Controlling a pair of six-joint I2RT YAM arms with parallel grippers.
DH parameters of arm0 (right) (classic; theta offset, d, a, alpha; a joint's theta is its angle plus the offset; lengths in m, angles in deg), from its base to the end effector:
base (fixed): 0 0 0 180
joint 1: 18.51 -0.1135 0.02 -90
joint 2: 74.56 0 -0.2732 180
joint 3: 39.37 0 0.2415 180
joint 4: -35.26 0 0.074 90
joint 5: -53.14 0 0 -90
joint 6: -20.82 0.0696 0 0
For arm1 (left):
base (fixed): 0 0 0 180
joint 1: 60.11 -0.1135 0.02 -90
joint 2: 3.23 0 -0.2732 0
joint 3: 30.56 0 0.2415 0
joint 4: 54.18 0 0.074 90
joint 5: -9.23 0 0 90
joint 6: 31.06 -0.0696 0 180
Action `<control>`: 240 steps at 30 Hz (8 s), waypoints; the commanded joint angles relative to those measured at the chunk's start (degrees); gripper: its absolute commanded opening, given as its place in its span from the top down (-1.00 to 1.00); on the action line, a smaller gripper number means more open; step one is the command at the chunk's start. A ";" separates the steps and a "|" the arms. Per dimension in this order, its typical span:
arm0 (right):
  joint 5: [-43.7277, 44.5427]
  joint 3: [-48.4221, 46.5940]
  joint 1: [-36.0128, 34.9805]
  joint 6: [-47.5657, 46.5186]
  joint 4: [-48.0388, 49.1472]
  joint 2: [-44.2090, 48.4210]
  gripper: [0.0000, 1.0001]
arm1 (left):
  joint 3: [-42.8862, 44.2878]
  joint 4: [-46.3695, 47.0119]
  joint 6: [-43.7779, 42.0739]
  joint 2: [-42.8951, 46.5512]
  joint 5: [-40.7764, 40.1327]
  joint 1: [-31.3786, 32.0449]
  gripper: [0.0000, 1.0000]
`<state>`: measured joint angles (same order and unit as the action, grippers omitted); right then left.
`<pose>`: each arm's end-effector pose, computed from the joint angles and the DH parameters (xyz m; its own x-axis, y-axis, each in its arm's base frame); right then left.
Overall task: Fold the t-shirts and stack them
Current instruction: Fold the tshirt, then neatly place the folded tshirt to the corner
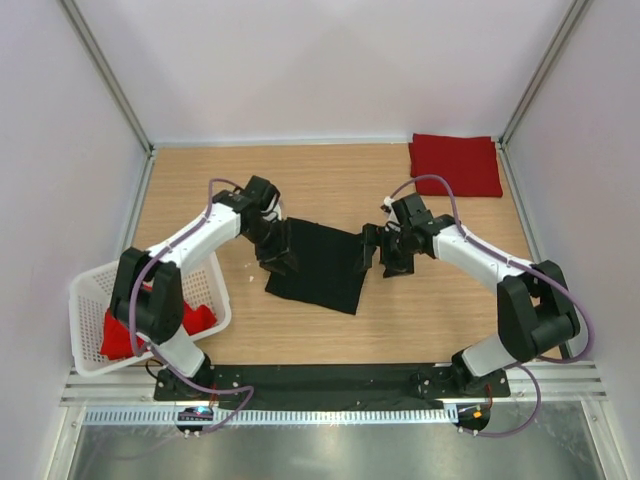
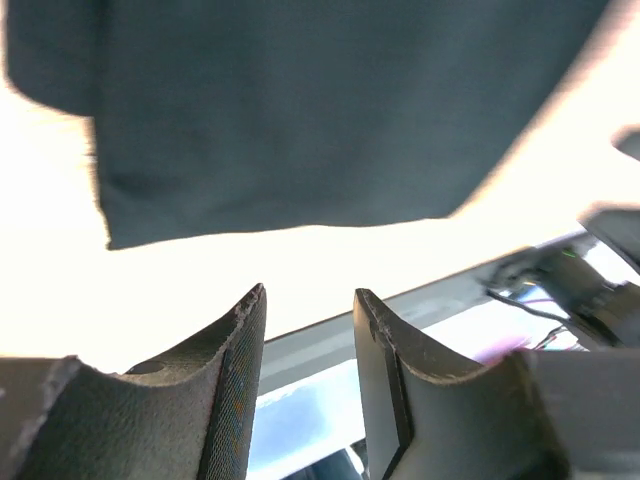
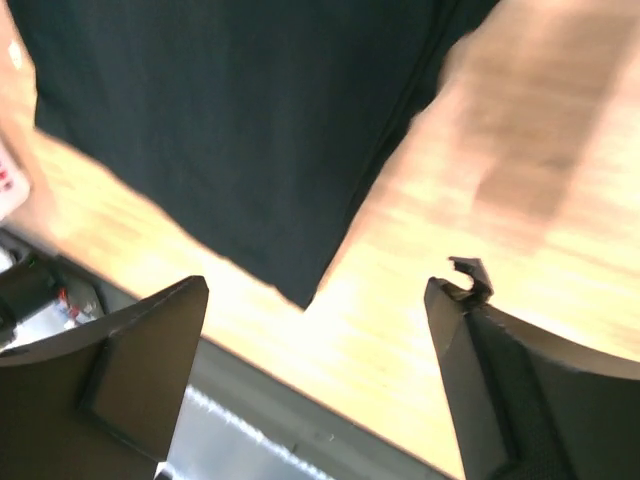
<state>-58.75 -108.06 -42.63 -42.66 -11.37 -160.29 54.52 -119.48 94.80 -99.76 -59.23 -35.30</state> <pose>0.2559 0.1430 0.1910 -0.9686 0.0203 -0.2477 -0.1091 0.8608 0.4970 0.2793 -0.1573 0.2019 -0.9895 -0.1429 0.0236 -0.1394 0.8949 -0.4239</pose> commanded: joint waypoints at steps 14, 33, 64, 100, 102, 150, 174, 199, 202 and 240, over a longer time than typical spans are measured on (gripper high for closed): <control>9.32 4.73 2.59 11.17 30.21 -8.04 -0.73 | -3.63 1.17 5.45 16.10 3.51 0.23 0.21; 15.65 5.26 0.22 15.31 24.16 -10.33 -0.28 | -4.78 1.08 4.57 19.54 5.27 0.06 0.18; 30.33 -54.32 2.32 -25.11 -16.17 -27.11 0.98 | -7.50 1.87 3.17 23.93 7.03 -3.73 0.16; 36.57 -87.10 18.93 -30.66 -3.43 -41.09 0.98 | -6.71 3.63 3.52 13.48 5.88 -3.73 0.18; 36.04 -88.86 19.20 -30.57 -4.66 -42.49 0.98 | -6.71 3.54 3.52 13.30 5.97 -3.81 0.17; 30.32 -88.70 25.35 -35.75 -8.27 -38.37 0.98 | -4.87 1.78 1.06 10.22 7.82 -3.73 0.17; 28.39 -90.63 27.11 -37.07 -4.23 -45.57 0.98 | -3.64 1.17 0.18 7.41 7.46 -3.72 0.17; 30.94 -85.97 33.17 -35.66 10.01 -55.68 0.98 | -1.88 -1.47 0.09 4.69 5.71 -3.73 0.18; 32.08 -86.58 34.05 -35.66 10.80 -57.79 0.98 | -1.79 -1.38 0.27 4.33 5.36 -3.81 0.18; 35.11 -84.05 36.95 -17.32 3.07 -51.03 -0.72 | -4.69 1.26 4.75 12.77 4.04 -3.20 0.17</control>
<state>-19.52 -193.65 -5.30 -66.42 -7.70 -217.90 50.08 -120.46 98.43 -90.21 -56.19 -38.75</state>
